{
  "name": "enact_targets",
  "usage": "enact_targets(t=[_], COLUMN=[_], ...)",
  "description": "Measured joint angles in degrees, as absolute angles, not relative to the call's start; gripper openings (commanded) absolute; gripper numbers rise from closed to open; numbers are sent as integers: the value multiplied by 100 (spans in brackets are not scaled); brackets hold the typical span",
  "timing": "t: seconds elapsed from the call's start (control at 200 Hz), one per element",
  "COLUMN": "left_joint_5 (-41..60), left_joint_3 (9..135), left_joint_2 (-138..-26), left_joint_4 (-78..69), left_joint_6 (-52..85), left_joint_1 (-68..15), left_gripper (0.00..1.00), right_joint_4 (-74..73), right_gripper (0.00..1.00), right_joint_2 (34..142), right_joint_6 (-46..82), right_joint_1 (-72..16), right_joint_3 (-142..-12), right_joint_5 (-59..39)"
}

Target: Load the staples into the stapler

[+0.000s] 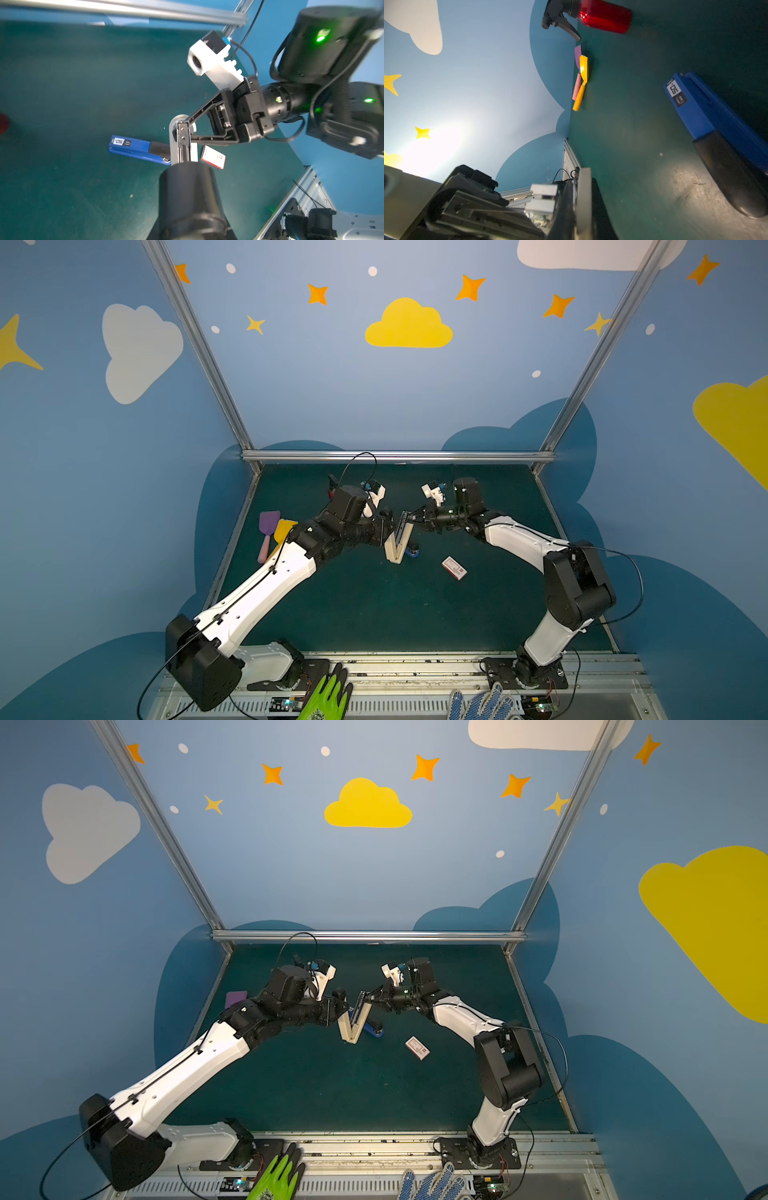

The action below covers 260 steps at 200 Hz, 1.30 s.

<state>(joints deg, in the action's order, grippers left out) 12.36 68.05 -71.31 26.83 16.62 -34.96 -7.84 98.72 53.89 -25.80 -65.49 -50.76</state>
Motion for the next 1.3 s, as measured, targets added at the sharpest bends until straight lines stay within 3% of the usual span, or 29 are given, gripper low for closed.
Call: enact_targets(t=[0.541, 1.302], left_joint_5=[607, 176], left_joint_3=[5605, 4812], left_joint_2=[-5642, -4912], left_joint_4=[2003, 1184], left_joint_6=[1955, 2182], left_joint_1=[-3588, -3747], left_gripper=[4, 4], right_joint_4=[-1747, -3105], right_gripper=[0, 0], right_joint_2=[9944, 10025], right_joint_6=[6777, 8095], right_joint_1=[-2010, -1761], right_joint_3=[-6556, -6569], right_joint_5=[-5043, -4768])
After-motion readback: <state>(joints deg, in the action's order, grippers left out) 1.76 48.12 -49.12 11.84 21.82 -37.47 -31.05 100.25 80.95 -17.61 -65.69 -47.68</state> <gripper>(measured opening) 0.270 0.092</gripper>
